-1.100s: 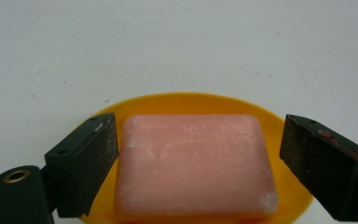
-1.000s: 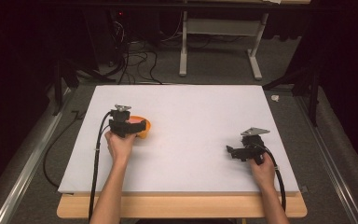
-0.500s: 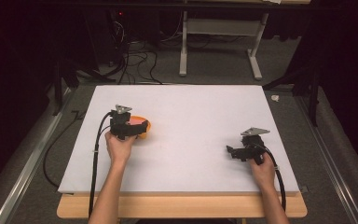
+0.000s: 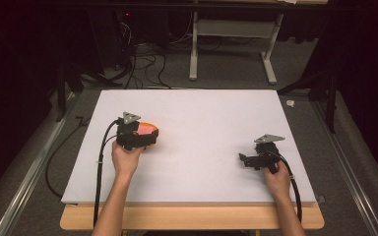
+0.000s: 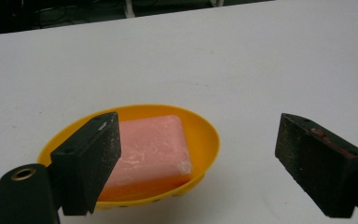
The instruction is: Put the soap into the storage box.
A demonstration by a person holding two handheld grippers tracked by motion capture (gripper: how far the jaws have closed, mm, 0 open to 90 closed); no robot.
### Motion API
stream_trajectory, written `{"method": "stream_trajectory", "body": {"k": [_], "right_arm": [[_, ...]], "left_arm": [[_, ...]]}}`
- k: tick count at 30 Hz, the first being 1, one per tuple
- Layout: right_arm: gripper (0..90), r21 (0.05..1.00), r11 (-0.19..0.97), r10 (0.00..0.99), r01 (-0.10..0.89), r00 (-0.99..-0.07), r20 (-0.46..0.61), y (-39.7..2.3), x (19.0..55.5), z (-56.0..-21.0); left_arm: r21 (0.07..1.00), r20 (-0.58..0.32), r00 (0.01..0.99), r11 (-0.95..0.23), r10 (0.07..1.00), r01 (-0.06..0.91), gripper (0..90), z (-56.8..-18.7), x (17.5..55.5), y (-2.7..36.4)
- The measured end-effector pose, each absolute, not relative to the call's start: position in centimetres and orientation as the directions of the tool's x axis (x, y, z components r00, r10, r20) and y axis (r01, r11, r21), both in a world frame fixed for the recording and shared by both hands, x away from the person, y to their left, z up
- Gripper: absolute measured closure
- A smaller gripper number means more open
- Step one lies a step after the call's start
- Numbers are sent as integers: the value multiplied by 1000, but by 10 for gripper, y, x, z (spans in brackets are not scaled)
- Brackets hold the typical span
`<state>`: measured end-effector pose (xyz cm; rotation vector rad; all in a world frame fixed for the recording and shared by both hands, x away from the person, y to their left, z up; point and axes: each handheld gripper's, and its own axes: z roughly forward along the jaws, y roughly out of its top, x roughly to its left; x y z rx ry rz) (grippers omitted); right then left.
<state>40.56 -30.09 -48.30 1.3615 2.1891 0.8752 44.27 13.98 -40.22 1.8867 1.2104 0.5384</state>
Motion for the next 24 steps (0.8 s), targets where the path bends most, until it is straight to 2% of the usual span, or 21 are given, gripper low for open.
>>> {"method": "stream_trajectory", "body": {"k": [24], "right_arm": [[143,698,324,900,638,-435,-20,-301,406,-483]], "left_arm": [[817,-41,578,-305,815,490,155,-401,407,117]]}}
